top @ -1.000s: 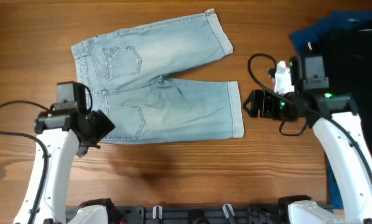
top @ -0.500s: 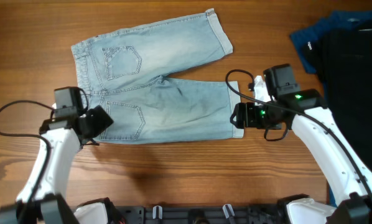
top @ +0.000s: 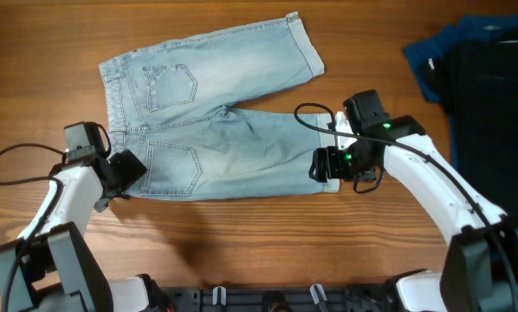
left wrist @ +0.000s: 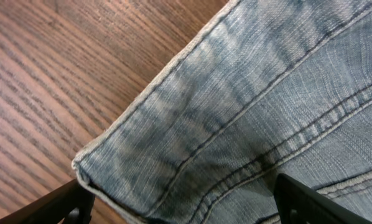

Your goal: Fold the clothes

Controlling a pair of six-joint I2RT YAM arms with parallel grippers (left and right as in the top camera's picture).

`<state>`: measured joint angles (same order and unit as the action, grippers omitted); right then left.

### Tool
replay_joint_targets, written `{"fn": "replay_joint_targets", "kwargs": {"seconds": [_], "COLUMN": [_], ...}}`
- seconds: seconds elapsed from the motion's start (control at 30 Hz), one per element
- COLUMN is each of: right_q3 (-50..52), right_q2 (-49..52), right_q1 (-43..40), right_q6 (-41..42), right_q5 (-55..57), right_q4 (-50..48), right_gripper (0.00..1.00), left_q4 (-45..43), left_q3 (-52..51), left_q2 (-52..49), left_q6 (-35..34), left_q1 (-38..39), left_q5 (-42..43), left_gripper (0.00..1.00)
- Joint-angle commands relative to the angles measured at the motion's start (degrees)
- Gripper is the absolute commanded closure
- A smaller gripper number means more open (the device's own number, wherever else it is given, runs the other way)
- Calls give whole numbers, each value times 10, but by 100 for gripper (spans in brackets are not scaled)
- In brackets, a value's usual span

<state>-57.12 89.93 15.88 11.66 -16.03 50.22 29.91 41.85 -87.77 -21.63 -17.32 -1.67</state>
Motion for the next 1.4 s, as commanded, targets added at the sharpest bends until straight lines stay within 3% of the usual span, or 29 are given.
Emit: {"fn": "replay_joint_targets", "kwargs": {"seconds": [0.0,0.07,0.3,0.77,1.0,1.13,1.17,1.37], "right_q3": [3,3,15,32,33,33,33,33], "right_q2": [34,44,55,99,129,131,131,131], "right_q1": [3,3,27,61,61,61,61,61], "right_q6": [6,8,53,96,176,185,189,198], "right_q5": [7,7,77,71,122,129,133,142], "right_q4": [-7,-7,-12,-80,-67,-61,-57,-37], "right_gripper": [18,25,26,27,55,86,96,96], "left_q4": [-5,-16,-49,-82,-81,-80,-78,-67], "left_q3": [-4,-4,-4,-4,-4,-4,-4,-4], "left_q2": [-15,-19,-23,-39,-39,-39,-39,-39], "left_q6": [20,19,20,19,19,19,19,17], "left_q1": [-3,-3,-2,-2,-2,-2,-2,-2], "left_q5": [-8,-7,-7,-7,-5,12,22,35], "left_gripper": [12,14,21,20,21,30,37,80]}}
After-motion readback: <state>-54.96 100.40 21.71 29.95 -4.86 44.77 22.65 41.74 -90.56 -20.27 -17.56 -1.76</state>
